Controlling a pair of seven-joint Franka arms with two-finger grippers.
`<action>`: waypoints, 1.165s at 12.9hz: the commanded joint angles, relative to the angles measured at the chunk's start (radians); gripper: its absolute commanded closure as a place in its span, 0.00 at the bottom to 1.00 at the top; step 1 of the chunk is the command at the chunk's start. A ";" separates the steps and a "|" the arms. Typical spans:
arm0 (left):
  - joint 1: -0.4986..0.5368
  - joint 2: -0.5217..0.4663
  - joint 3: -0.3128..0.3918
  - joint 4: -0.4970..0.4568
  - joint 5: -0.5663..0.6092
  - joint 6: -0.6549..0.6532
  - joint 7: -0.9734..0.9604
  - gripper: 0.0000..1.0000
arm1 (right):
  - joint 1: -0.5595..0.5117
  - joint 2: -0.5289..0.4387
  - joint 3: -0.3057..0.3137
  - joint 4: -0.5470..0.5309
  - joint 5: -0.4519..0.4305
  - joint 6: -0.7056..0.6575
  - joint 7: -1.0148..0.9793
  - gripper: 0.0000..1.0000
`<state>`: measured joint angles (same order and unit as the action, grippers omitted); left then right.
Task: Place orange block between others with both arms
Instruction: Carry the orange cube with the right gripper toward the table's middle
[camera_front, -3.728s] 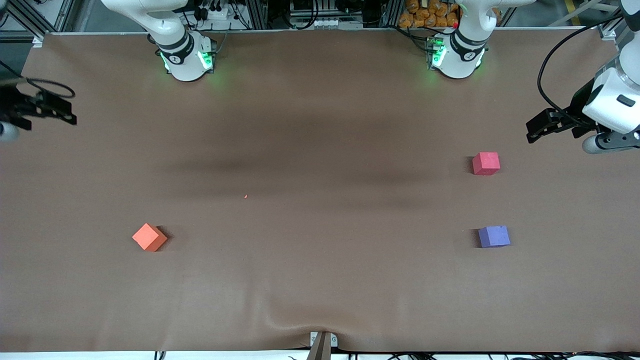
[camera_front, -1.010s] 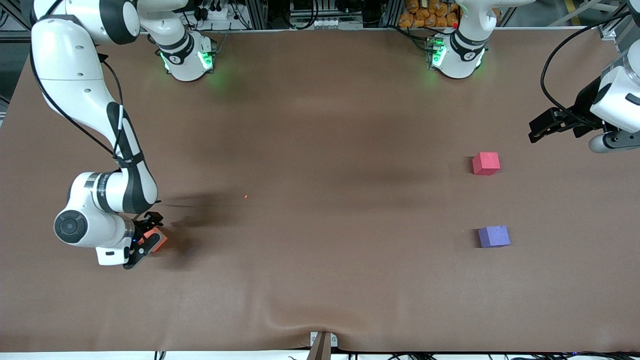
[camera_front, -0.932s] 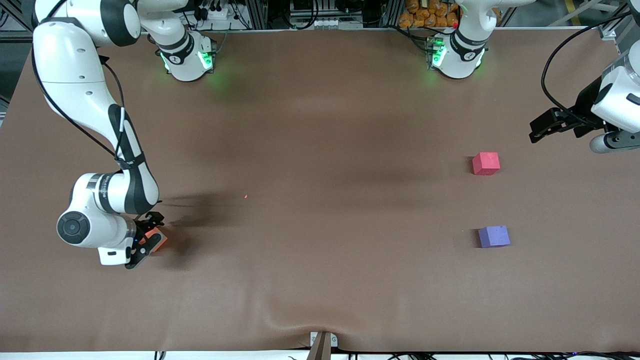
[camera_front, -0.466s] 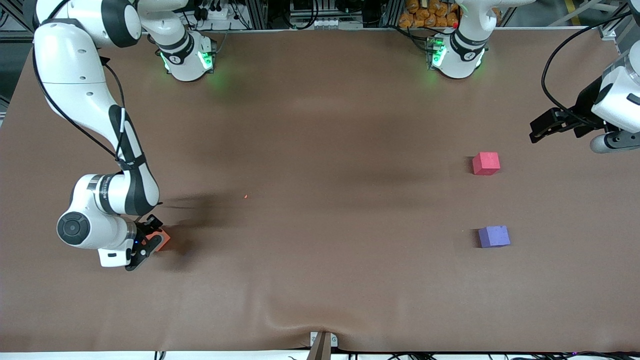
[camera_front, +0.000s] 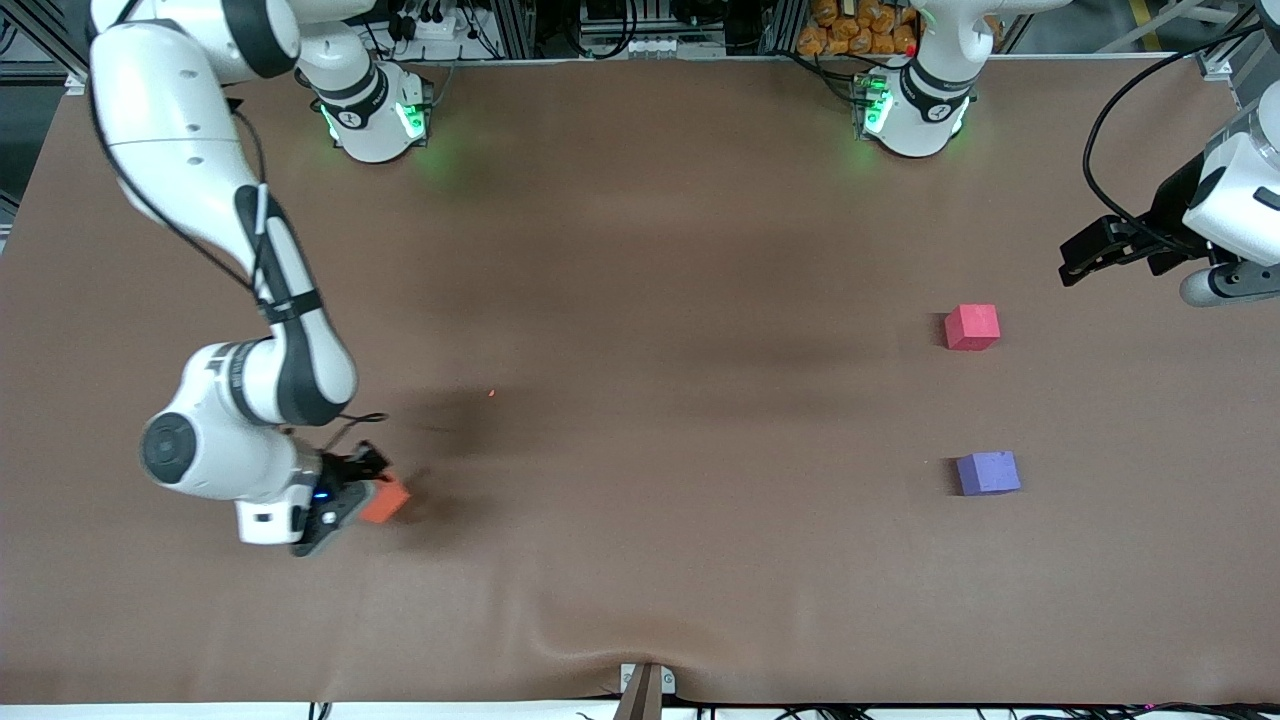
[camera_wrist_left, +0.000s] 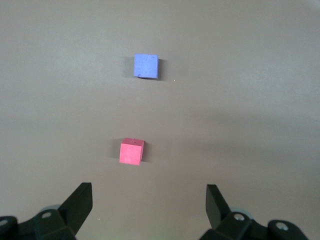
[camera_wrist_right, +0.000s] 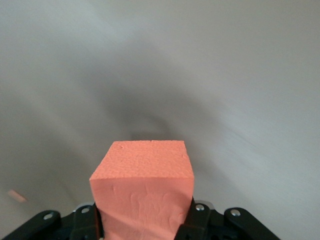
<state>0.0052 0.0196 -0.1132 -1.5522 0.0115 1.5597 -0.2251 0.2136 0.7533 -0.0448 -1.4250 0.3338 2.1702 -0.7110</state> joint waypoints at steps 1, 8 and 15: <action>0.007 -0.007 -0.002 -0.003 -0.008 0.002 0.016 0.00 | 0.165 -0.022 -0.026 -0.023 0.071 0.000 0.237 0.65; 0.012 -0.007 -0.002 0.001 -0.016 0.003 0.018 0.00 | 0.513 0.006 -0.027 -0.018 0.216 0.125 0.953 0.63; 0.015 -0.006 -0.002 -0.003 -0.015 0.005 0.018 0.00 | 0.743 0.063 -0.075 -0.011 0.263 0.310 1.242 0.57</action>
<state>0.0066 0.0196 -0.1116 -1.5549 0.0088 1.5628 -0.2251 0.9032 0.7910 -0.0982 -1.4375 0.5695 2.4110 0.4809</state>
